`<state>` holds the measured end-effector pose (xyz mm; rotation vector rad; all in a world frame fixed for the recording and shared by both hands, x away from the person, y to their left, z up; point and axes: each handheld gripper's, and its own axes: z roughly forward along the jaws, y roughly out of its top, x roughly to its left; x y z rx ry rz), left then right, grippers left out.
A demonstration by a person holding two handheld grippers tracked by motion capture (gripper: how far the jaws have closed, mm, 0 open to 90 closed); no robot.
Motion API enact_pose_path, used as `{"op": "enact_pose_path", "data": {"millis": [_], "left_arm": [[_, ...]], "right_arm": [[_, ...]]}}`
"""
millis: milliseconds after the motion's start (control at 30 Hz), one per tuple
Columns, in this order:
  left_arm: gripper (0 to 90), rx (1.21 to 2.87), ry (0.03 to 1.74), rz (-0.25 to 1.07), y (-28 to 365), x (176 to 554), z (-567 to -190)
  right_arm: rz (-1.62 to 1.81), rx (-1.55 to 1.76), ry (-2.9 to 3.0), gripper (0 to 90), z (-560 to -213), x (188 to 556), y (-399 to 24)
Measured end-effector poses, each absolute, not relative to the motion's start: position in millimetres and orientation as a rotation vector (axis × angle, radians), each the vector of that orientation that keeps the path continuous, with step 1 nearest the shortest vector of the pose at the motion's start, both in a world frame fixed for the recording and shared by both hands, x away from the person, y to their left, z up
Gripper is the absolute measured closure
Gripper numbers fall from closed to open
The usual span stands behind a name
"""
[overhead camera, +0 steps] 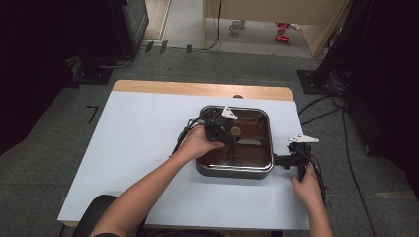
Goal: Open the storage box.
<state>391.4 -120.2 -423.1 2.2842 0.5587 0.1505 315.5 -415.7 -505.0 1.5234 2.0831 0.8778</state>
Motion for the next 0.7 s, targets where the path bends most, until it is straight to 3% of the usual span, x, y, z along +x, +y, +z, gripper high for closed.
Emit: {"op": "enact_pose_path", "data": {"millis": [333, 700], "left_arm": [[56.8, 2.285, 0.525, 0.137, -122.9, 393.9, -424.5], [59.1, 2.288, 0.521, 0.117, -120.6, 393.6, -415.1]], "right_arm": [[0.878, 1.524, 2.084, 0.0, -504.9, 315.6, -415.7], [0.878, 1.524, 2.083, 0.0, -504.9, 315.6, -415.7]]}}
